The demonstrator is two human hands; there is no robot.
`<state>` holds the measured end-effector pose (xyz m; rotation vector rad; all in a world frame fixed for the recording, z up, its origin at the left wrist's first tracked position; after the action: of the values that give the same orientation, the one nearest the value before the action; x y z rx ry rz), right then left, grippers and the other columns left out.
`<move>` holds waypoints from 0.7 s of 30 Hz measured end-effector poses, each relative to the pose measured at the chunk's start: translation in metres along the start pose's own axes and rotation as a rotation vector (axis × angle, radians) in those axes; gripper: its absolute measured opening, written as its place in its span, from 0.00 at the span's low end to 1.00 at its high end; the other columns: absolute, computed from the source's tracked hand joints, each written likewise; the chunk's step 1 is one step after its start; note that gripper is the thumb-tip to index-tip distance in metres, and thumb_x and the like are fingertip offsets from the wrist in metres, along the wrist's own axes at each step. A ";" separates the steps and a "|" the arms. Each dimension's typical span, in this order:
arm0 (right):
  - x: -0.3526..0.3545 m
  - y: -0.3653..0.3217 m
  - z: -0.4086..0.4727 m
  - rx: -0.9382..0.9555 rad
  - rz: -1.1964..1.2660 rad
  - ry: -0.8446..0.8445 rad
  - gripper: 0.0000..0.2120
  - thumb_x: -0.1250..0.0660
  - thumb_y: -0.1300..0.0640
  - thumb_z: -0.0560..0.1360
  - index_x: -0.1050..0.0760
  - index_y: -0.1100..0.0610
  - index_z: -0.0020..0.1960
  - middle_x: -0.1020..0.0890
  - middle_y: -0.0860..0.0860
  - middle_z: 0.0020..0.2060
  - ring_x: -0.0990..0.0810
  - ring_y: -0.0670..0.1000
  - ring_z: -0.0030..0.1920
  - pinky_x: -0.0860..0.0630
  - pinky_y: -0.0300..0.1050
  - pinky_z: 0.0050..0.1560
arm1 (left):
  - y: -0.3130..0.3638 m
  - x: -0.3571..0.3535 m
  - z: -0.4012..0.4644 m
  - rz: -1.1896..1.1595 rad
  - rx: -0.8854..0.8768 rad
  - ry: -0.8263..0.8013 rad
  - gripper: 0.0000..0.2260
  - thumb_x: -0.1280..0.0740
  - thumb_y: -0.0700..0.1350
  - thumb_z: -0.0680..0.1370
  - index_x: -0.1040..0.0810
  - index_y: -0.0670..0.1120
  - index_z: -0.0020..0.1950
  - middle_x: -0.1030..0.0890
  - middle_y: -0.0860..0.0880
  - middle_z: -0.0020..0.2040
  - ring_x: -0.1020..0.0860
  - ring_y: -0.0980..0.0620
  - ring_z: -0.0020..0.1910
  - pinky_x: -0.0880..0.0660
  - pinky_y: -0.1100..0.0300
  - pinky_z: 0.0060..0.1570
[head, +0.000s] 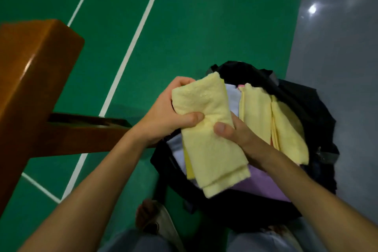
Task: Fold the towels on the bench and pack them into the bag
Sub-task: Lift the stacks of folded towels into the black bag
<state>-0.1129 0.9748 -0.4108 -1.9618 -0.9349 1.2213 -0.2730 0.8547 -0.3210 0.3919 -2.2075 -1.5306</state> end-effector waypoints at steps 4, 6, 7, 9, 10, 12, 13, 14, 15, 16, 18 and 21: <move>0.011 0.028 0.020 0.021 -0.100 0.156 0.44 0.20 0.36 0.61 0.30 0.47 0.72 0.17 0.48 0.63 0.15 0.49 0.60 0.18 0.52 0.59 | -0.024 0.003 0.019 0.172 0.022 -0.074 0.27 0.23 0.34 0.71 0.27 0.44 0.67 0.21 0.48 0.53 0.22 0.52 0.50 0.21 0.56 0.47; 0.015 0.034 0.026 0.033 -0.095 0.231 0.42 0.20 0.37 0.60 0.29 0.48 0.70 0.16 0.48 0.60 0.15 0.49 0.58 0.18 0.53 0.59 | -0.031 0.009 0.033 0.078 0.039 -0.067 0.25 0.22 0.38 0.75 0.25 0.48 0.70 0.19 0.48 0.56 0.19 0.51 0.52 0.19 0.55 0.50; 0.017 0.036 0.029 0.038 -0.071 0.276 0.41 0.21 0.37 0.60 0.27 0.49 0.69 0.15 0.48 0.60 0.15 0.50 0.58 0.18 0.54 0.59 | -0.036 0.015 0.043 -0.073 0.093 0.017 0.21 0.25 0.45 0.79 0.25 0.50 0.70 0.17 0.48 0.57 0.17 0.50 0.52 0.18 0.54 0.50; 0.021 0.039 0.034 0.037 0.007 0.344 0.38 0.22 0.38 0.62 0.24 0.51 0.68 0.14 0.50 0.59 0.15 0.52 0.59 0.18 0.53 0.60 | -0.053 0.031 0.061 -0.210 0.201 0.298 0.16 0.34 0.58 0.83 0.22 0.52 0.67 0.16 0.47 0.61 0.16 0.48 0.54 0.17 0.49 0.52; 0.024 0.040 0.037 0.034 0.064 0.367 0.34 0.23 0.41 0.64 0.23 0.52 0.67 0.13 0.50 0.58 0.14 0.53 0.59 0.18 0.51 0.58 | -0.065 0.040 0.070 -0.078 0.177 0.419 0.15 0.33 0.59 0.84 0.20 0.51 0.63 0.16 0.47 0.60 0.16 0.48 0.53 0.17 0.47 0.53; 0.028 0.040 0.041 0.023 0.186 0.394 0.27 0.26 0.46 0.69 0.21 0.53 0.67 0.13 0.51 0.57 0.14 0.54 0.59 0.19 0.49 0.56 | -0.093 0.050 0.082 0.307 0.079 0.434 0.12 0.25 0.57 0.78 0.19 0.53 0.56 0.15 0.49 0.53 0.16 0.49 0.48 0.18 0.47 0.51; 0.028 0.040 0.043 0.017 0.230 0.396 0.27 0.28 0.47 0.71 0.22 0.55 0.68 0.13 0.53 0.59 0.14 0.55 0.60 0.19 0.50 0.57 | -0.104 0.050 0.086 0.457 0.072 0.345 0.15 0.21 0.59 0.73 0.20 0.56 0.55 0.16 0.52 0.51 0.16 0.49 0.46 0.18 0.49 0.50; 0.027 0.040 0.045 0.010 0.255 0.391 0.28 0.28 0.47 0.72 0.22 0.55 0.69 0.14 0.54 0.60 0.15 0.55 0.60 0.19 0.51 0.58 | -0.113 0.048 0.090 0.566 0.097 0.278 0.19 0.20 0.62 0.68 0.20 0.58 0.53 0.16 0.55 0.49 0.17 0.50 0.45 0.19 0.50 0.48; 0.025 0.040 0.046 -0.001 0.265 0.384 0.28 0.28 0.47 0.72 0.23 0.55 0.70 0.14 0.55 0.61 0.15 0.56 0.61 0.19 0.53 0.60 | -0.118 0.048 0.094 0.651 0.127 0.263 0.21 0.21 0.65 0.65 0.20 0.59 0.53 0.17 0.57 0.47 0.17 0.51 0.44 0.19 0.51 0.47; 0.023 0.042 0.048 -0.012 0.258 0.382 0.28 0.28 0.47 0.73 0.23 0.55 0.70 0.14 0.55 0.61 0.15 0.57 0.62 0.20 0.54 0.62 | -0.121 0.048 0.098 0.726 0.132 0.260 0.21 0.23 0.66 0.65 0.19 0.59 0.52 0.16 0.58 0.46 0.17 0.52 0.44 0.19 0.51 0.46; 0.017 0.042 0.048 -0.028 0.231 0.398 0.28 0.28 0.47 0.72 0.22 0.56 0.69 0.14 0.55 0.61 0.15 0.57 0.61 0.20 0.56 0.63 | -0.121 0.051 0.107 0.879 0.078 0.301 0.16 0.25 0.64 0.70 0.16 0.58 0.53 0.14 0.57 0.47 0.16 0.50 0.46 0.18 0.50 0.46; 0.009 0.031 0.043 -0.009 0.237 0.424 0.27 0.27 0.48 0.70 0.21 0.55 0.67 0.13 0.54 0.58 0.15 0.58 0.60 0.20 0.58 0.63 | -0.123 0.068 0.113 0.831 0.011 0.416 0.15 0.28 0.63 0.74 0.13 0.54 0.50 0.13 0.54 0.43 0.16 0.49 0.44 0.19 0.51 0.43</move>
<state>-0.1421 0.9719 -0.4556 -2.2654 -0.5053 0.8650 -0.3888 0.8721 -0.4577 -0.1891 -1.7081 -0.8815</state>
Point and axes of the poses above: each hand's wrist, its own z-axis towards the middle knuckle, its own x-axis out of the back of the hand, y = z × x, the point moved 1 cm from there along z, towards the middle knuckle
